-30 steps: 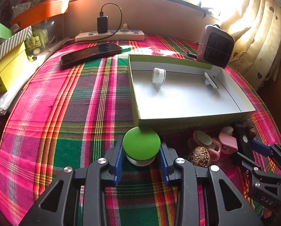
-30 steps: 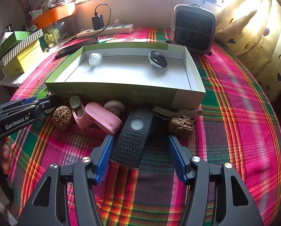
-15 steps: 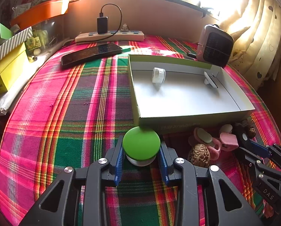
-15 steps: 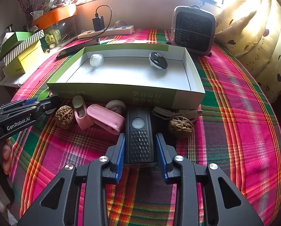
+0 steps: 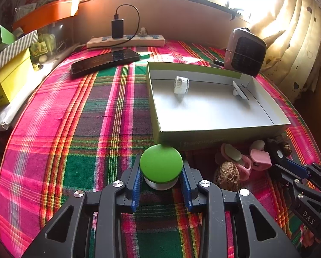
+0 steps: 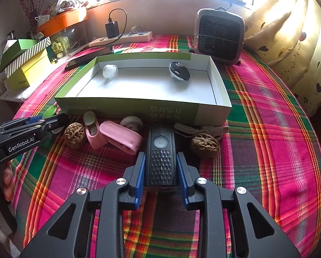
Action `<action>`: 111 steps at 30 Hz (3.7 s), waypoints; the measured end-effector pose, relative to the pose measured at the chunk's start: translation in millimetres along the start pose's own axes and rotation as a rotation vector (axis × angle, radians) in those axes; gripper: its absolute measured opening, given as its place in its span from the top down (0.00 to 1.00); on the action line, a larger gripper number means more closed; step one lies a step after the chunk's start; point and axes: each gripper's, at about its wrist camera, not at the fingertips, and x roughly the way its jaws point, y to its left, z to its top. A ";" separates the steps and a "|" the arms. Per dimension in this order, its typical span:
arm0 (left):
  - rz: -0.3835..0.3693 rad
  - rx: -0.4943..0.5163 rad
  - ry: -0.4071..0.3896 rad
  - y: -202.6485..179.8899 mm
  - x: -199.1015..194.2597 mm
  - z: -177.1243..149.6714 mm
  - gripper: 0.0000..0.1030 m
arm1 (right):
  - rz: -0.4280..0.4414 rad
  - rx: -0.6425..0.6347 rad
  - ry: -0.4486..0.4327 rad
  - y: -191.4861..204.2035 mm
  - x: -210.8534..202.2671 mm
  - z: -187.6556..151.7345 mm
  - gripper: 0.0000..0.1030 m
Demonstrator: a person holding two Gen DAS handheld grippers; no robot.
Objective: Organize objects
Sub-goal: 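Carry the stand and remote into the tray and open both tools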
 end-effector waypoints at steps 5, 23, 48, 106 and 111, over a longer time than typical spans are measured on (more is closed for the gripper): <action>0.000 0.000 -0.003 0.8 -3.6 -2.2 0.71 | 0.006 0.002 -0.007 -1.0 -2.8 0.6 0.72; -0.022 0.022 -0.046 -7.1 -33.3 1.5 0.71 | 0.026 0.000 -0.049 -3.3 -19.3 4.9 0.72; -0.049 0.044 -0.066 -20.7 -35.6 31.4 0.71 | 0.089 -0.038 -0.123 -2.8 -27.7 53.9 0.72; -0.035 0.110 0.014 -34.1 52.7 72.6 0.71 | 0.146 -0.146 0.019 11.2 90.2 126.8 0.72; -0.035 0.109 0.015 -34.4 52.9 72.6 0.71 | 0.143 -0.153 0.020 13.1 91.8 126.0 0.72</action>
